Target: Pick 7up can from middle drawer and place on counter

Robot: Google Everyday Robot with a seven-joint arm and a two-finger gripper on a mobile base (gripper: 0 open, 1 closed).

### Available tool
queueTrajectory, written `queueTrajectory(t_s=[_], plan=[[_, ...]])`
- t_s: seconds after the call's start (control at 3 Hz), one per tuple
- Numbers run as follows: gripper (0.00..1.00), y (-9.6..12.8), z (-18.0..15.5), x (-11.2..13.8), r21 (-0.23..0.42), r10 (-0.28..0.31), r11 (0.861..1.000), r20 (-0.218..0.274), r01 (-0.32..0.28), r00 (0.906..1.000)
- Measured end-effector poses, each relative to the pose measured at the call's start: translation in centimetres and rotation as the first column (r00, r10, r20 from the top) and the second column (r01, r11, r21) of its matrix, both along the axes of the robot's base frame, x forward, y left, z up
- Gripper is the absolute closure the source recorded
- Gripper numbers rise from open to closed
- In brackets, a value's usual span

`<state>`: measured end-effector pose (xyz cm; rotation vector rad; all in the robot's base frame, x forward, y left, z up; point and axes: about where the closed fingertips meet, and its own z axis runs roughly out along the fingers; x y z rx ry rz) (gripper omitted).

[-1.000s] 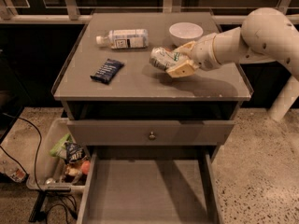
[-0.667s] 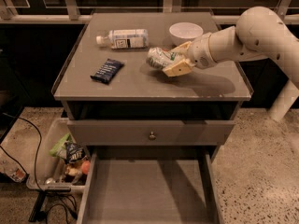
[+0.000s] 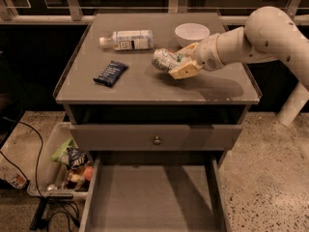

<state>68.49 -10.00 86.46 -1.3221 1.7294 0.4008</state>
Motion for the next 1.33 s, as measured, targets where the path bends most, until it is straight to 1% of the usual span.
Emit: queueTrajectory(t_s=[0.33,0.67,1.0,1.33], plan=[[0.35,0.01,0.0,0.0,0.0,0.0,1.0,0.0,0.0,1.0],[0.13,0.01,0.0,0.0,0.0,0.0,1.0,0.0,0.0,1.0],[0.0,0.01,-0.01,0.0,0.0,0.0,1.0,0.0,0.0,1.0],[0.0,0.02,-0.01,0.0,0.0,0.0,1.0,0.0,0.0,1.0]])
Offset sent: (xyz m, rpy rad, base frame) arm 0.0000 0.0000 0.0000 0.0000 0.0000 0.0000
